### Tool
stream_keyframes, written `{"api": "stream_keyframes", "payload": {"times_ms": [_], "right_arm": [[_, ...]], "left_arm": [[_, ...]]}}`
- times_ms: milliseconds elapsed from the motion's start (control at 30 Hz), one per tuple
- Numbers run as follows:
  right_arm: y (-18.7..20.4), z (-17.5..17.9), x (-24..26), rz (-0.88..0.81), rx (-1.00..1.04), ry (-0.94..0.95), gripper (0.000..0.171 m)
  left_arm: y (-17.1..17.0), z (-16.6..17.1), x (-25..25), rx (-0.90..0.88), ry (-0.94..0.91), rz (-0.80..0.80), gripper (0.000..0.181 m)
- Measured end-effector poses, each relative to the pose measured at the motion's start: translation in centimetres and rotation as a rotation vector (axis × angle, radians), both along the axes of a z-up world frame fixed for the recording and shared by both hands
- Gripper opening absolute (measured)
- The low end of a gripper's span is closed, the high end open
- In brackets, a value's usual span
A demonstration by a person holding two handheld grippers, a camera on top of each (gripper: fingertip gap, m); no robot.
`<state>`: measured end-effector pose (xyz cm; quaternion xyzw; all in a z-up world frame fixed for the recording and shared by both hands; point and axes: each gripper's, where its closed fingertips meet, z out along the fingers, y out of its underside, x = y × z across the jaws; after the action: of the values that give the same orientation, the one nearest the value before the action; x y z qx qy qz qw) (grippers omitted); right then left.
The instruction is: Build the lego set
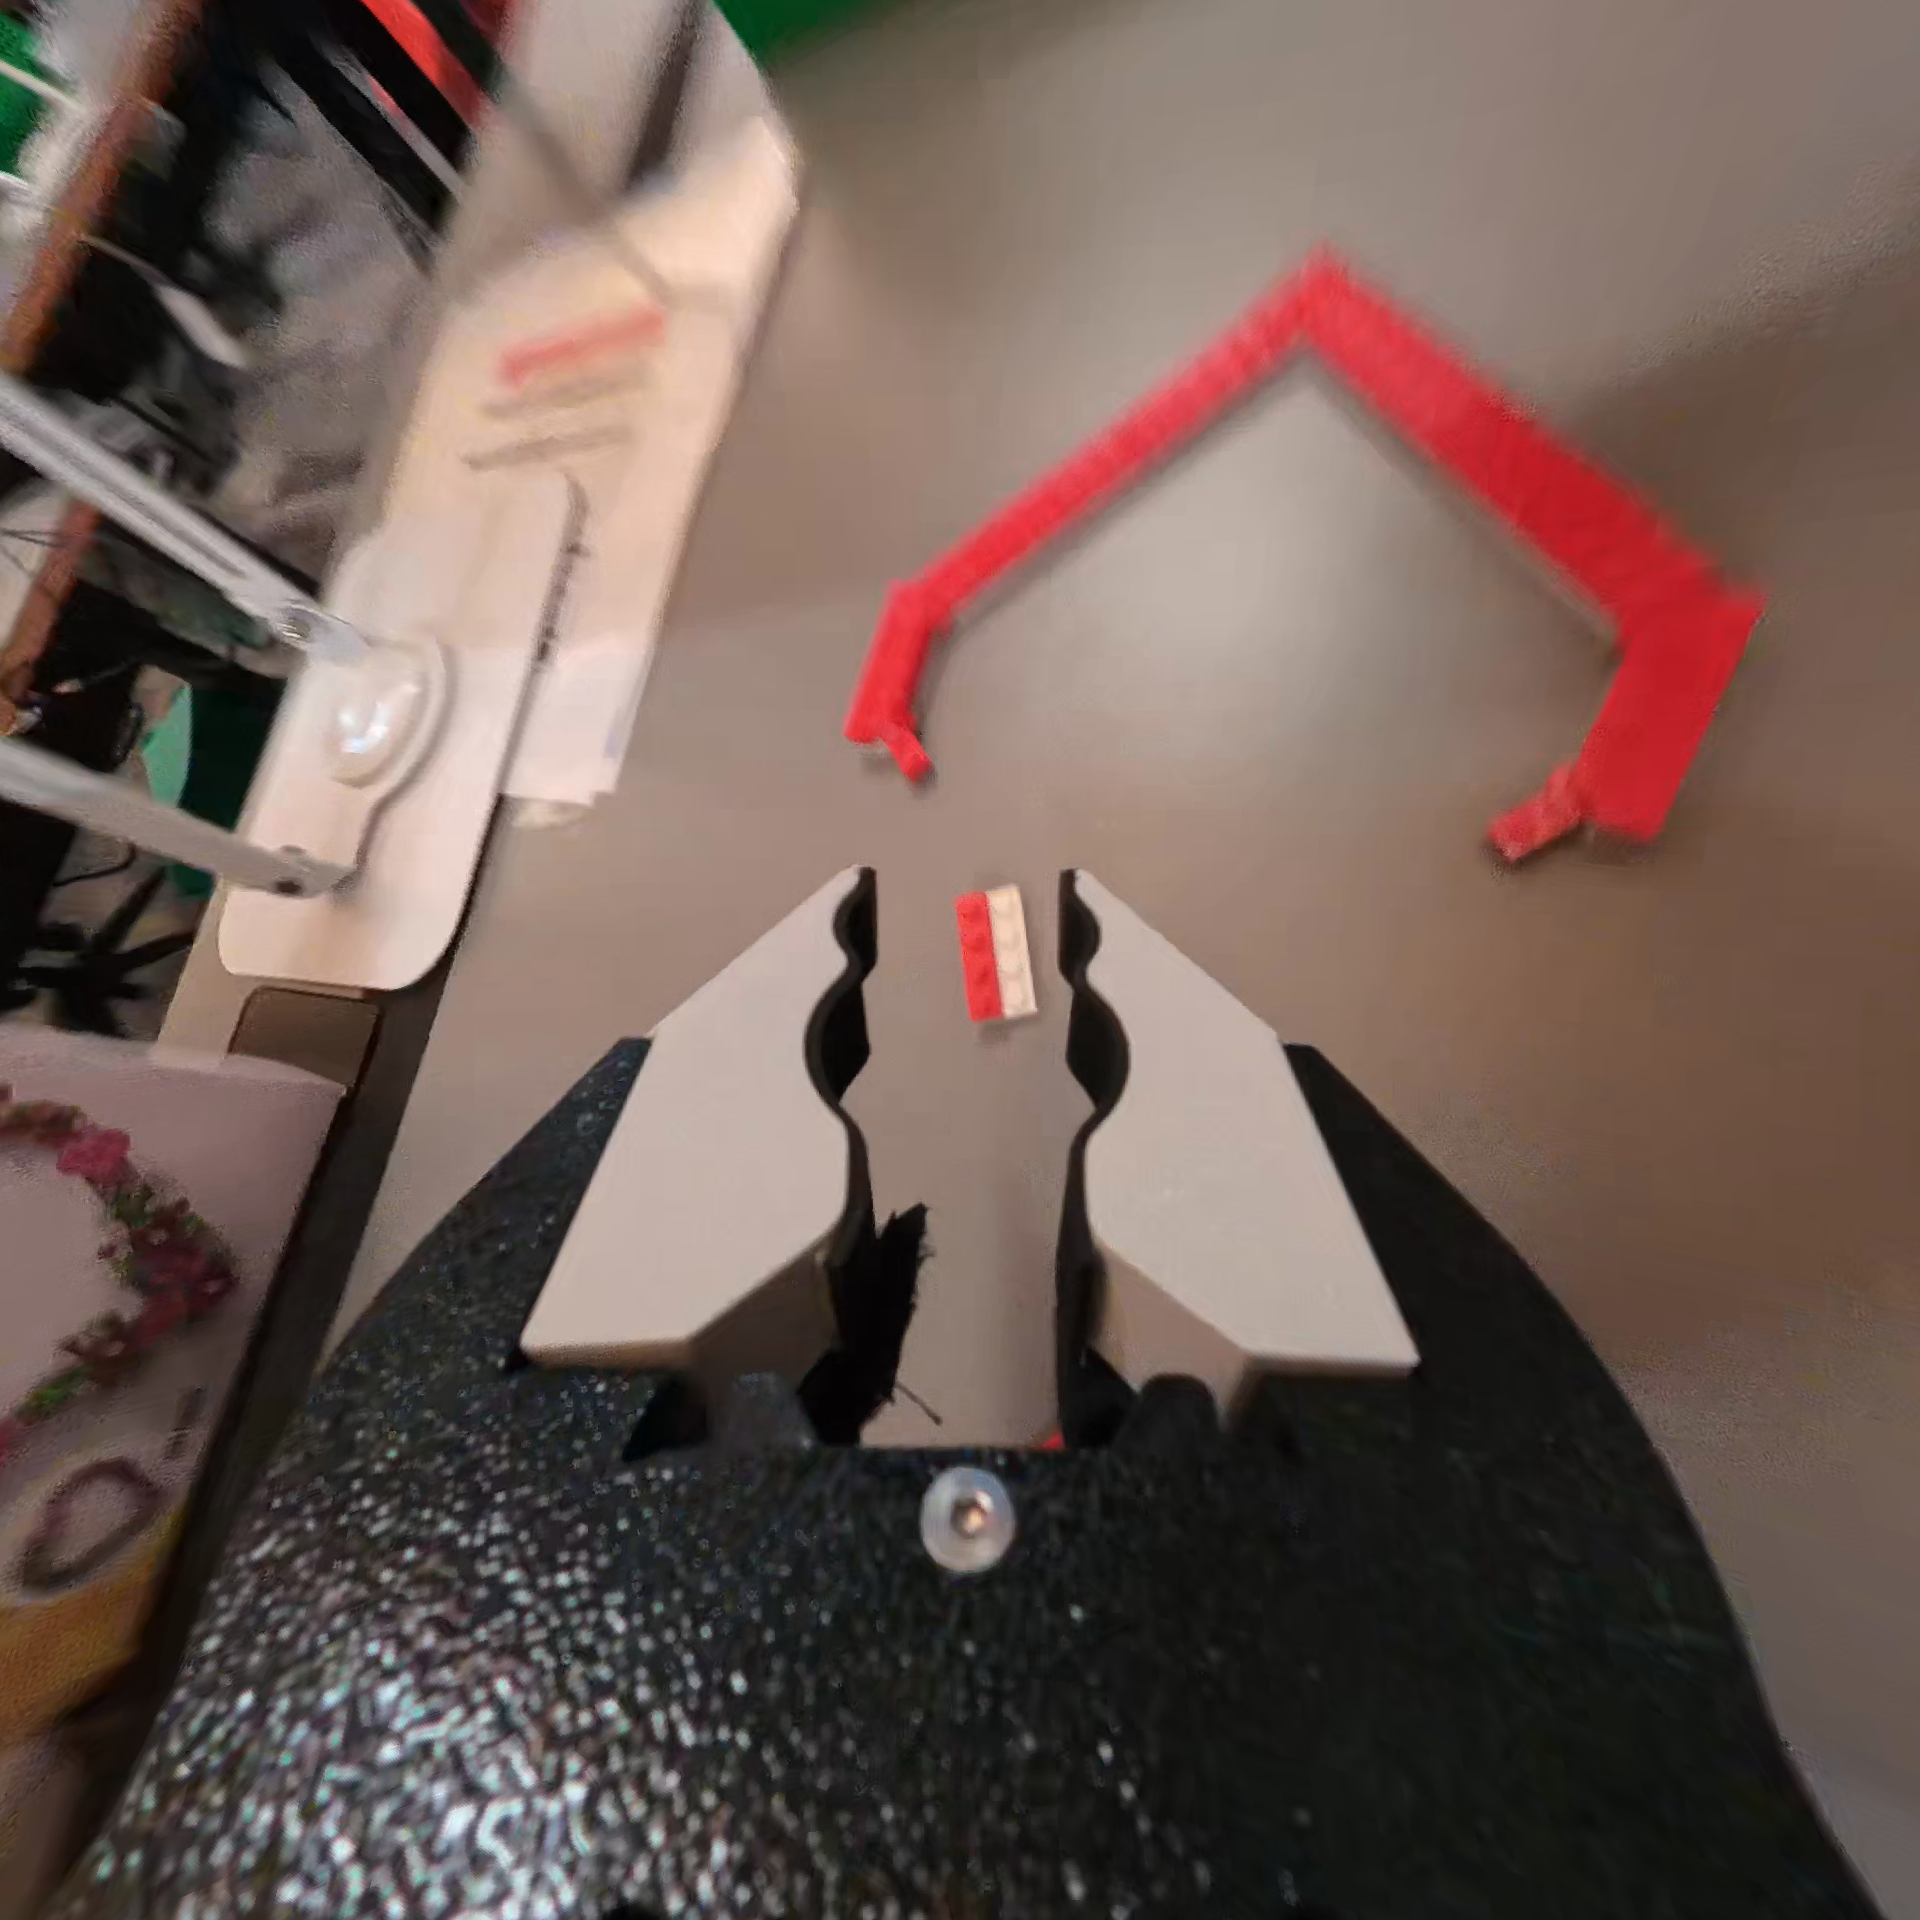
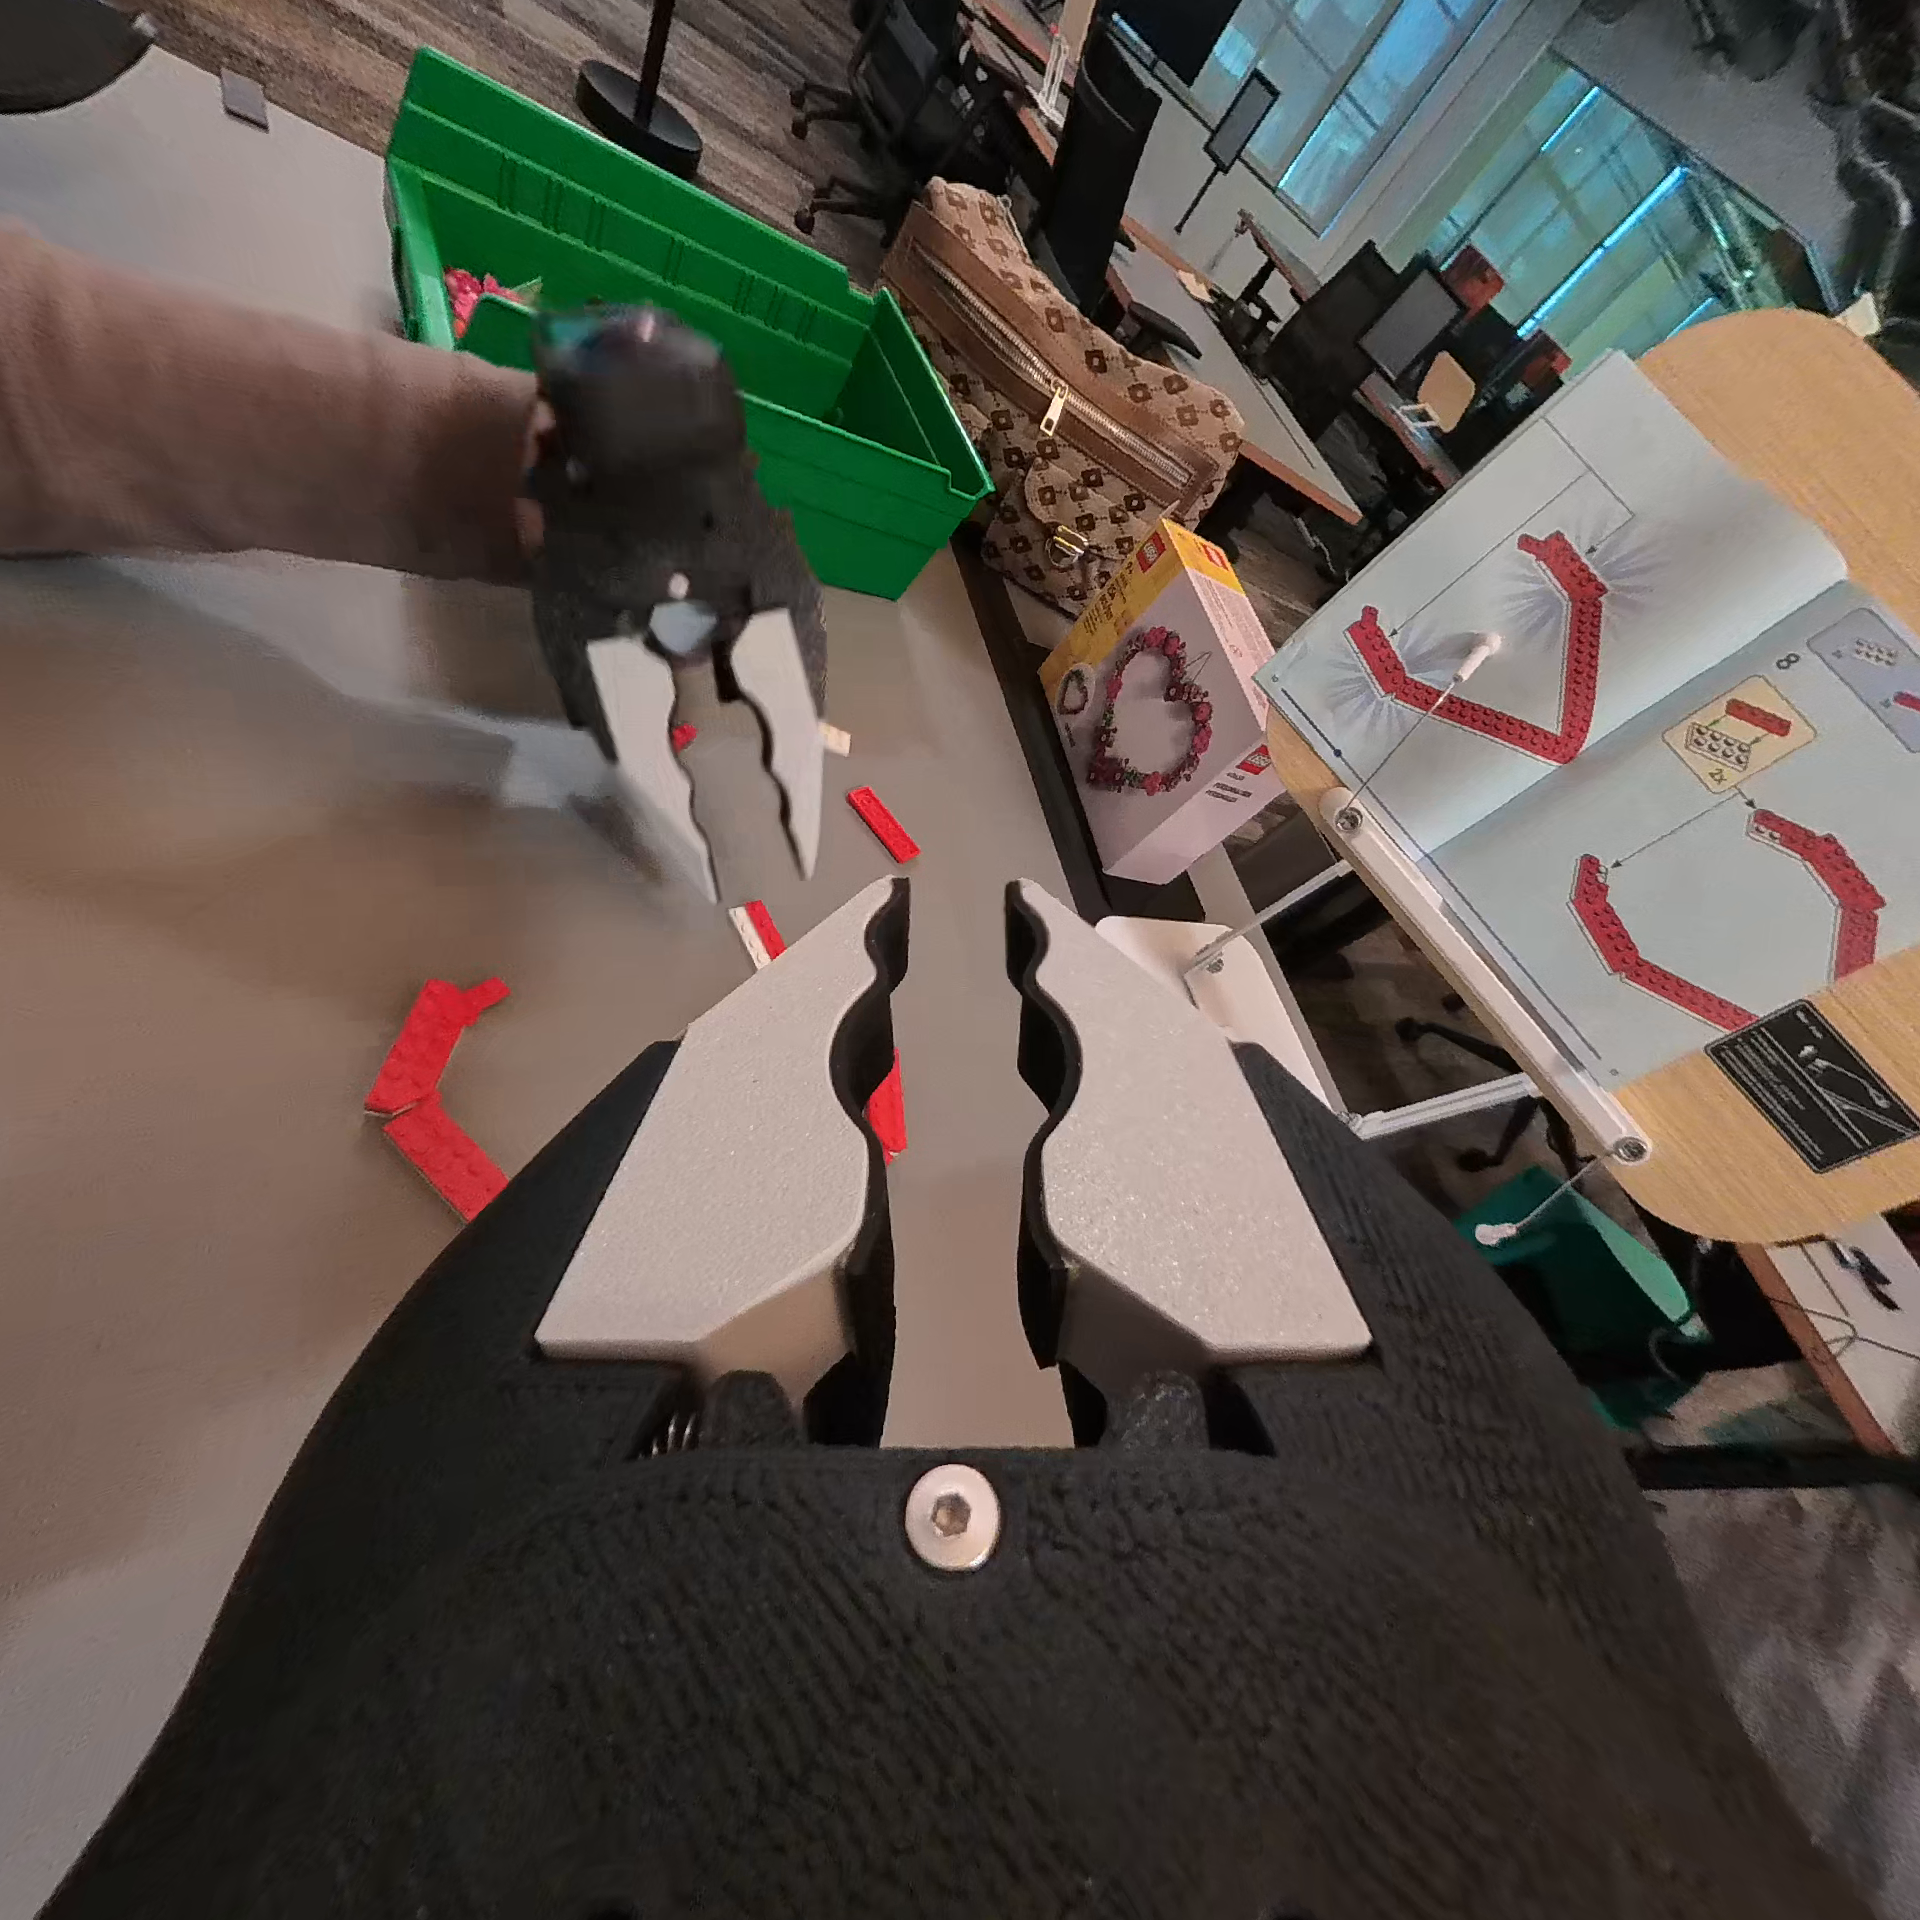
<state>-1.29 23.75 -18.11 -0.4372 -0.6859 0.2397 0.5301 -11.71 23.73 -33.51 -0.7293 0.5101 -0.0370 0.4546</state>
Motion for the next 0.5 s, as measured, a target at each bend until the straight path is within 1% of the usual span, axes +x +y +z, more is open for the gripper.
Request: {"api": "stream_keyframes", "payload": {"times_ms": [33,100,167,267,400,500], "right_arm": [[0.1,0.1,0.1,-0.003,-0.004,0.005,0.018],[0.2,0.2,0.2,-0.007,-0.012,0.017,0.018],[0.3,0.2,0.1,-0.007,-0.023,0.018,0.018],[0.2,-0.1,-0.2,0.002,-0.031,0.012,0.019],[-0.1,-0.6,-0.7,0.020,-0.043,-0.008,0.019],[-0.2,-0.9,-1.0,0.030,-0.050,-0.021,0.019]], "left_arm": [[0.3,1.7,-0.6,0.026,-0.121,0.027,0.035],[1.2,4.6,-3.2,0.090,-0.323,0.139,0.035],[2.1,5.3,-6.8,0.077,-0.437,0.297,0.041],[2.6,3.0,-10.0,-0.025,-0.456,0.452,0.051],[3.0,-0.5,-10.7,-0.149,-0.446,0.513,0.047],[2.9,-1.8,-11.2,-0.190,-0.401,0.553,0.044]]}}
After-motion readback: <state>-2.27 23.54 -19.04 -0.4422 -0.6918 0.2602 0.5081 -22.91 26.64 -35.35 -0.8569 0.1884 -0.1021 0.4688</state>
